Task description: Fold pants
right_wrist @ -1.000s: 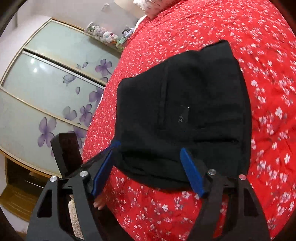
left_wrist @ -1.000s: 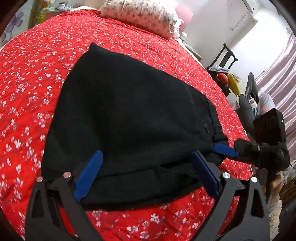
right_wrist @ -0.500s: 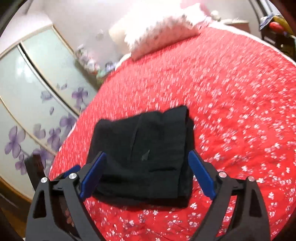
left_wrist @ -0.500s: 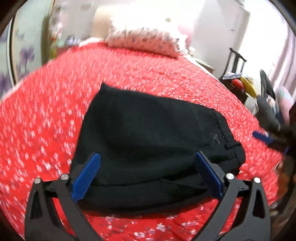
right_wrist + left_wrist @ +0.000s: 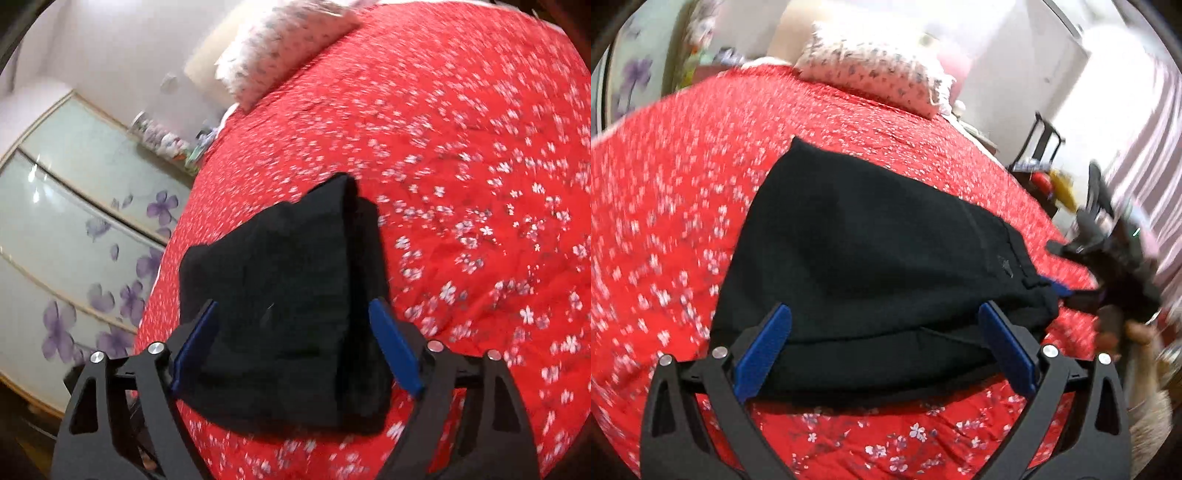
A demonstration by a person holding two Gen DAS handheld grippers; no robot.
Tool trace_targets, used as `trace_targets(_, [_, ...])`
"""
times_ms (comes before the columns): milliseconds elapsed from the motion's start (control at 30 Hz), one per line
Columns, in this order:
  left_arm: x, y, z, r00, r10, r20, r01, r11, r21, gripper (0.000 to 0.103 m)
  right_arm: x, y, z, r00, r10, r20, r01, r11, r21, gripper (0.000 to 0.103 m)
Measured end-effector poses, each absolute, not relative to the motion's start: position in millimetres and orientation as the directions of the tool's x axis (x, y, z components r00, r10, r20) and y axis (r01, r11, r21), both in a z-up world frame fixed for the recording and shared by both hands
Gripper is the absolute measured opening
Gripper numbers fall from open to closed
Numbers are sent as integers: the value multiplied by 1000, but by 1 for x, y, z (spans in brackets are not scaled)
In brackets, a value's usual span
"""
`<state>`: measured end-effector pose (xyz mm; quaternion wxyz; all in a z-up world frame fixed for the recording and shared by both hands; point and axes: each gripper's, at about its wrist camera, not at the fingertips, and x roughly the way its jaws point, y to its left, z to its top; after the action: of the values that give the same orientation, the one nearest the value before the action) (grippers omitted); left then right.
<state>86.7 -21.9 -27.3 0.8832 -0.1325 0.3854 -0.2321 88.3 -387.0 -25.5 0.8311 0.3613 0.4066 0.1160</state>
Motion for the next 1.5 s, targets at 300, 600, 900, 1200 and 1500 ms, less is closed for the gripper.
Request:
trace_targets(300, [85,-32,-31,606,-456,-652,336,890,-309,101,107,-384,-46,567,537,-625,124,695,709,78])
trace_targets(600, [86,-32,-36,606,-444,-660,339,895,-291,101,103,-378,-51,527,506,-683,154,733,662,73])
trace_targets(900, [85,-35,-37,614,-431,-662,349,900,-262,101,98,-380,-53,534,572,-623,130,672,729,73])
trace_targets(1200, [86,-37,-37,617,-421,-665,348,904,-250,101,107,-369,-47,531,546,-648,104,717,690,73])
trace_targets(1500, [84,-43,-38,635,-380,-672,344,918,-194,101,104,-366,-48,568,549,-613,63,713,698,54])
